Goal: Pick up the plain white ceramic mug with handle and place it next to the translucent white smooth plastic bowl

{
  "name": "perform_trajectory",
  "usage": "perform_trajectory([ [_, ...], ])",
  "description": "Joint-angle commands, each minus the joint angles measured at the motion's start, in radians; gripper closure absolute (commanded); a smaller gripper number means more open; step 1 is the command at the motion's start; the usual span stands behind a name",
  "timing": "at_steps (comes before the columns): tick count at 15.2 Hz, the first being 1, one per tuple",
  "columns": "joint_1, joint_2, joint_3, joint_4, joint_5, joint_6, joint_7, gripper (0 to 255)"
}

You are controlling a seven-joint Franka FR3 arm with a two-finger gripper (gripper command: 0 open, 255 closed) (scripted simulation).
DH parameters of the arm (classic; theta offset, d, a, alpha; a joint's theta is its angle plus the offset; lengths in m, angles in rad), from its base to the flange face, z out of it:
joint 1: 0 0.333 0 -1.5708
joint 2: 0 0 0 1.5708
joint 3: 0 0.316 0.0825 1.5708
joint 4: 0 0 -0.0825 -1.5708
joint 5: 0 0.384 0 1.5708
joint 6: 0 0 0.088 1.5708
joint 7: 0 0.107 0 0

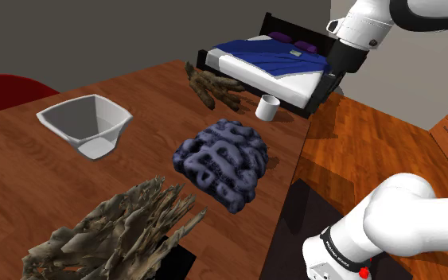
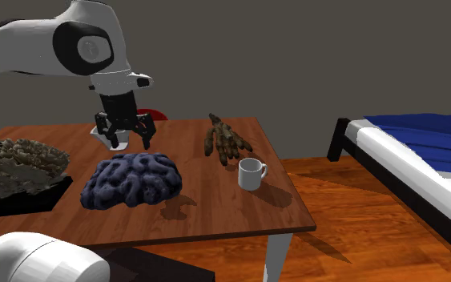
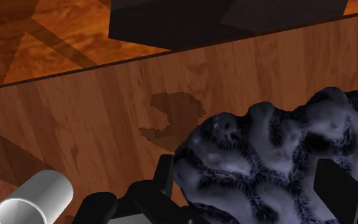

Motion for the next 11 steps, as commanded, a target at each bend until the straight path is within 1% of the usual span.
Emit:
perform_trajectory([
  [1, 0.000, 0.000, 0.000, 0.000, 0.000, 0.000, 0.000, 0],
  [6, -0.024, 0.105, -0.067, -0.026, -0.043, 0.150, -0.070, 0],
  [11, -0.044, 0.240, -0.133, -0.017, -0.070, 0.295, -0.137, 0],
])
